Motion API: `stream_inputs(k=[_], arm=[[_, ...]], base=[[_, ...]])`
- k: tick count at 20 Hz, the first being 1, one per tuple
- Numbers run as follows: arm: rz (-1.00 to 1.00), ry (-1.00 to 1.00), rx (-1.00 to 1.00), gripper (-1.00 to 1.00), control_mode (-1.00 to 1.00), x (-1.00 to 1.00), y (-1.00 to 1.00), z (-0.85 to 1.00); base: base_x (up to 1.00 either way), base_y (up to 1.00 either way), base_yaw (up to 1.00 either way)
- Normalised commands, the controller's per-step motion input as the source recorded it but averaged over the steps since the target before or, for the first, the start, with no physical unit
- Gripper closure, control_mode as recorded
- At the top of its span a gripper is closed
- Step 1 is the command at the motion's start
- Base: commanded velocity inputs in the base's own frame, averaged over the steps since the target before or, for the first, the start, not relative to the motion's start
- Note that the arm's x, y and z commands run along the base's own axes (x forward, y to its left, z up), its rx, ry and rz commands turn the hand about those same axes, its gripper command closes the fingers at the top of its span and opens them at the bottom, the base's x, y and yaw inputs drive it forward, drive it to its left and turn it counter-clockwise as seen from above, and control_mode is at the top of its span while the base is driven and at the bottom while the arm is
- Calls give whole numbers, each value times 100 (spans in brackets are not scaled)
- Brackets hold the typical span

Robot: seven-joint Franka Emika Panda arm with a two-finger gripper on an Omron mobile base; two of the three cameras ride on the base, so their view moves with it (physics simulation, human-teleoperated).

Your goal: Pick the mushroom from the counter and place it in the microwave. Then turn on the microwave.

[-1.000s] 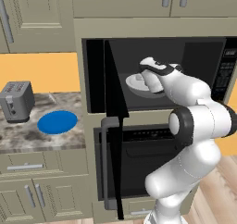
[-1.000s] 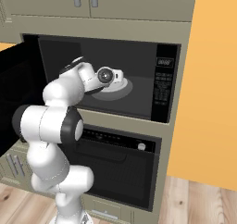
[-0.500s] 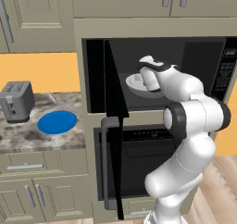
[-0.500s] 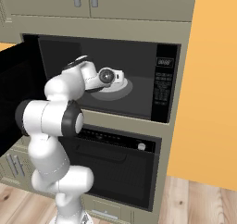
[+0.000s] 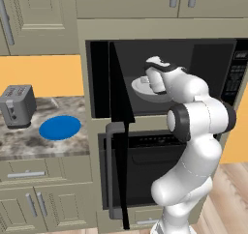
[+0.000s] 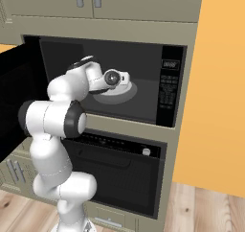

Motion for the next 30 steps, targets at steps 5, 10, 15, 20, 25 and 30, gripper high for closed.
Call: stream_inputs(k=[5,10,15,20,25,30], arm=[[0,0,0,100,-100,0,0,-18],[0,-1,0,-100,-100,0,0,-12],[0,-2,0,-100,-100,0,0,0],[0,-1,0,-100,-100,0,0,0],[0,-4,0,-100,-100,-4,-5,0],[0,-6,0,-100,-100,-10,-7,1]], base=[[0,0,0],[0,0,0],[0,0,0],[0,0,0],[0,0,0],[0,0,0]])
